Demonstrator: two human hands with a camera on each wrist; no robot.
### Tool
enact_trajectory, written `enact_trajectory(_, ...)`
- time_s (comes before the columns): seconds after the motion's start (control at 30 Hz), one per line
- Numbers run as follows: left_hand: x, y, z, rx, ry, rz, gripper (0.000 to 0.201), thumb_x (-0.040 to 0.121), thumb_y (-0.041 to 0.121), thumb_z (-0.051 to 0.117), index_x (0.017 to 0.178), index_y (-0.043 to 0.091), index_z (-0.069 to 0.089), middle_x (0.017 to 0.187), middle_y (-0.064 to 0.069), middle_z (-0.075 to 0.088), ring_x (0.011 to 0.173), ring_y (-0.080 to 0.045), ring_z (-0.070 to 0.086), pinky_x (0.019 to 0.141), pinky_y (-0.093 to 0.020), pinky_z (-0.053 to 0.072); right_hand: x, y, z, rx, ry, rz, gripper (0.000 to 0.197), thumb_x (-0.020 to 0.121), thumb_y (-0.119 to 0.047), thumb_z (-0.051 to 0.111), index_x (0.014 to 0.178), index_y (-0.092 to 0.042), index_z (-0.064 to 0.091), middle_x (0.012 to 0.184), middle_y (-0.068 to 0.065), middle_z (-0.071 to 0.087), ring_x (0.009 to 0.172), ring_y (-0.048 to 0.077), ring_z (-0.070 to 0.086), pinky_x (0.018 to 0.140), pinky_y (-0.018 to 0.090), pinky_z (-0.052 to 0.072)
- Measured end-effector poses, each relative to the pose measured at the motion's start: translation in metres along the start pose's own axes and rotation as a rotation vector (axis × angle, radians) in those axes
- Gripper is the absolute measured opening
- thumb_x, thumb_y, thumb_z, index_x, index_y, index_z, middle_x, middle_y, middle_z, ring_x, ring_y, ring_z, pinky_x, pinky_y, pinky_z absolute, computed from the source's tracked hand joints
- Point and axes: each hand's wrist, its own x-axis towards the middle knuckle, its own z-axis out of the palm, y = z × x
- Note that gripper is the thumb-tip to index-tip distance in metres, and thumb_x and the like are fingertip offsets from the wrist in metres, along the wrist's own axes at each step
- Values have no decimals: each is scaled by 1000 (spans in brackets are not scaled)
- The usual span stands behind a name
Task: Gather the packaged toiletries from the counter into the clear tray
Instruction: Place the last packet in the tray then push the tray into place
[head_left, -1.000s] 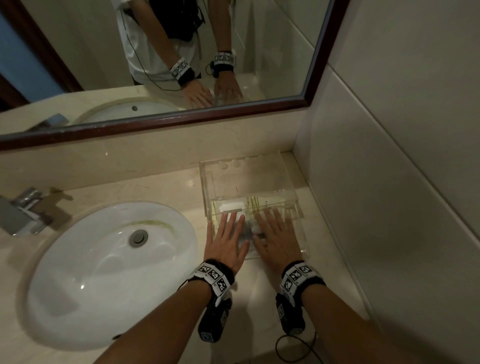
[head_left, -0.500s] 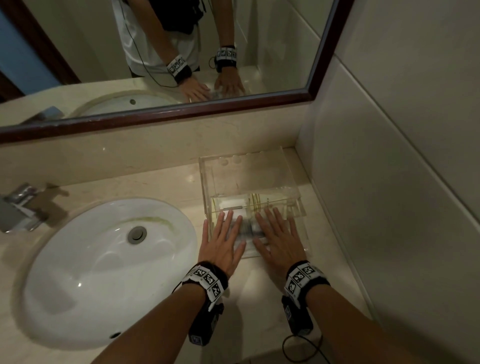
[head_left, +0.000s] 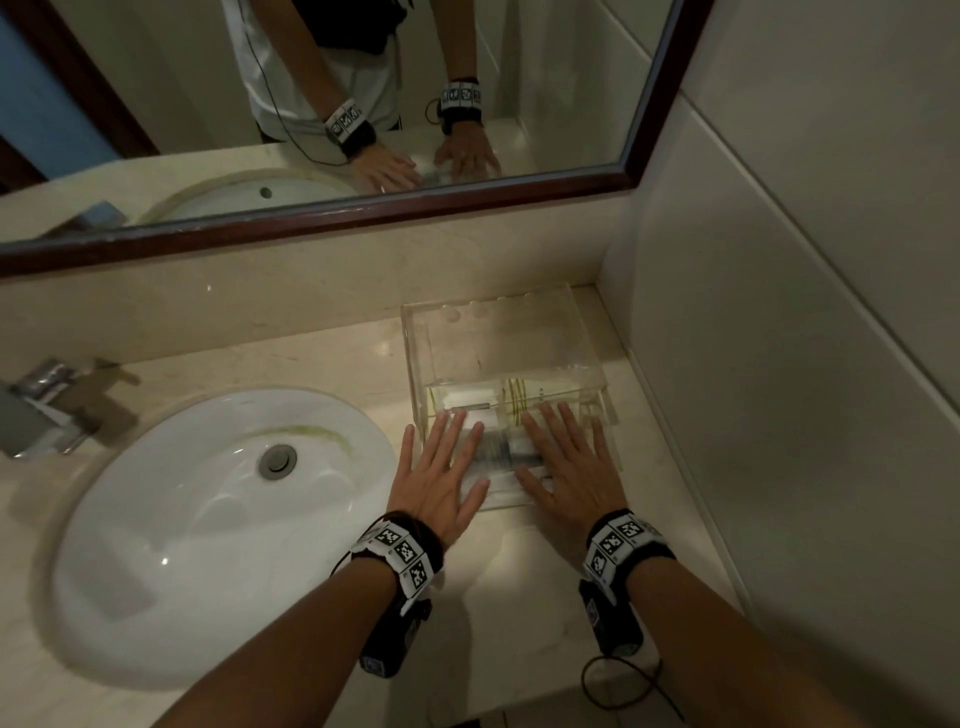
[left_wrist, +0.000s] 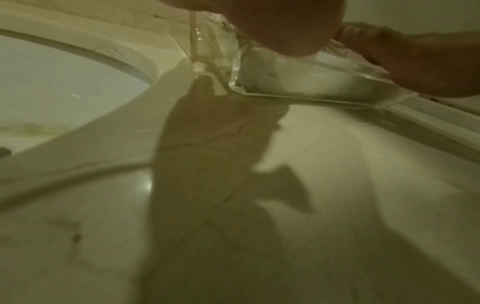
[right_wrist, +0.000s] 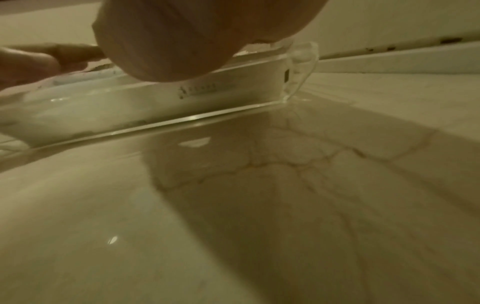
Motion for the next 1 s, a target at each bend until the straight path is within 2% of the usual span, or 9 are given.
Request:
enact_trajectory(0.1,7,13,-2,-18,-12,50,64,96,51,16,151,21,9,160,-3,3,149,-23,3,117,-52,7,8,-14,3,23,-12,-69,67,95,-61,6,153,-27,8,161,1,13,148,20,10,115,53,7)
enact_trajectory(0.2,15,30,-1,-45,-16,29,61,97,42,6,151,14,14,159,-3,14,148,-20,10,117,-50,8,12,-28,7,29,-10,-57,62,97,-51,2,153,-24,-6,161,0,9,149,21,11,116,50,6)
enact_trajectory(0.3,17,26,4,-38,-17,0,59,98,41,6,151,15,12,159,-1,13,148,-21,10,117,-51,7,14,-23,8,26,-22,-42,63,96,-52,-1,153,-25,-2,162,-2,2,150,19,4,117,49,1)
enact_trajectory(0.47,12,8,5,-8,-24,-3,65,95,51,19,151,19,12,159,-1,8,148,-20,8,116,-53,10,10,6,6,38,-27,44,65,95,-60,12,153,-29,15,161,-4,12,149,16,7,119,49,2)
enact_trajectory(0.57,10,6,3,-8,-28,-17,68,94,55,12,152,19,7,160,-1,5,149,-20,4,117,-52,11,7,16,3,28,-26,80,67,95,-62,11,153,-28,15,161,-4,12,149,16,9,120,47,3)
enact_trajectory(0.63,8,5,1,-22,-16,-42,72,92,60,13,152,20,4,160,-1,0,149,-20,-1,117,-51,9,4,17,-1,11,-30,107,70,94,-65,9,153,-28,12,161,-4,7,150,16,5,119,48,0)
enact_trajectory(0.73,7,1,-5,-36,1,-52,83,86,69,21,152,21,8,161,-2,1,149,-20,1,117,-52,8,-2,17,-6,-10,-38,104,81,87,-75,10,154,-28,8,161,-3,3,150,18,3,118,53,1)
enact_trajectory(0.9,6,-1,-6,23,-64,87,100,74,83,24,151,23,5,161,-3,3,149,-25,-2,117,-56,9,-5,12,-7,-25,-89,5,106,69,-93,26,153,-32,8,162,-5,2,150,20,2,114,64,-1)
enact_trajectory(1.0,7,-2,0,46,-100,75,105,72,86,24,151,21,5,161,-4,3,149,-26,-1,117,-58,9,0,14,-13,-44,-134,-26,117,59,-98,30,153,-35,1,162,-6,-2,150,19,-3,112,66,-8)
